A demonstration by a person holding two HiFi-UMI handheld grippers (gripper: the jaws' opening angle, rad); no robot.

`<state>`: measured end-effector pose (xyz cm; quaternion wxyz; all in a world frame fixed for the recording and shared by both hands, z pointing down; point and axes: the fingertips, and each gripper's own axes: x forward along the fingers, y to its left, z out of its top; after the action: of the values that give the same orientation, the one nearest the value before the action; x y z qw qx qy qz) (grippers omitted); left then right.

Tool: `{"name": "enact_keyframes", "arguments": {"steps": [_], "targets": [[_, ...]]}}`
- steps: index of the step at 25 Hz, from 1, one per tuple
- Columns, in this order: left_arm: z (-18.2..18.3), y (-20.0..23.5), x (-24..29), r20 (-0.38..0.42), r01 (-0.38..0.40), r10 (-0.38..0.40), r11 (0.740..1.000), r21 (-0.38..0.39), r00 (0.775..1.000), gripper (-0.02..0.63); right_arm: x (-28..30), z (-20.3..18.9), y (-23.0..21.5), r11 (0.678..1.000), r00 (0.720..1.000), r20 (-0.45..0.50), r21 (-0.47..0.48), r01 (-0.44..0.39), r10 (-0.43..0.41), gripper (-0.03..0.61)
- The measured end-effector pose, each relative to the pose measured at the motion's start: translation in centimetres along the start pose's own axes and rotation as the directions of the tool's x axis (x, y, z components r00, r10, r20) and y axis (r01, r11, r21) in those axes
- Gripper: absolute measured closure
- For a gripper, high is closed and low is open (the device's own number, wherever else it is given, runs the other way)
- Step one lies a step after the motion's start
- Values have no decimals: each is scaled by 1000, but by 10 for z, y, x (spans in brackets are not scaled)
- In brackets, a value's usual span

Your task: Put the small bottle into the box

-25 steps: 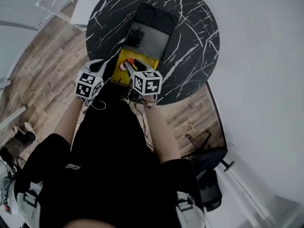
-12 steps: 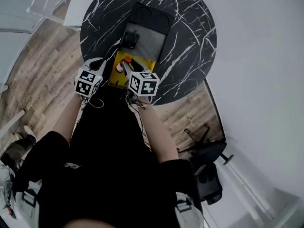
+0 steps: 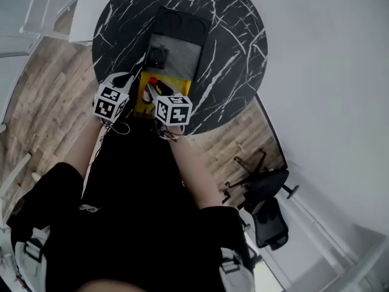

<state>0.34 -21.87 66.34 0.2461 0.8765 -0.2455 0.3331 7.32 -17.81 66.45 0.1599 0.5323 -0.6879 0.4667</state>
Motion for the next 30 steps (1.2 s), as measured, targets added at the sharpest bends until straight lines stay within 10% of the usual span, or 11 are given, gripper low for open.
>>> {"name": "enact_keyframes", "arguments": {"steps": [15,30], "targets": [[-13,11,-1,-27,21,-22,999,-47,999,614,21,1,-25,992,996,-53,98,75,-71,459],[-27,-15,-38,38,-176,187,965,-192,982,614,8,-6,1,985,988,-114,-121,-121,108,444]]}}
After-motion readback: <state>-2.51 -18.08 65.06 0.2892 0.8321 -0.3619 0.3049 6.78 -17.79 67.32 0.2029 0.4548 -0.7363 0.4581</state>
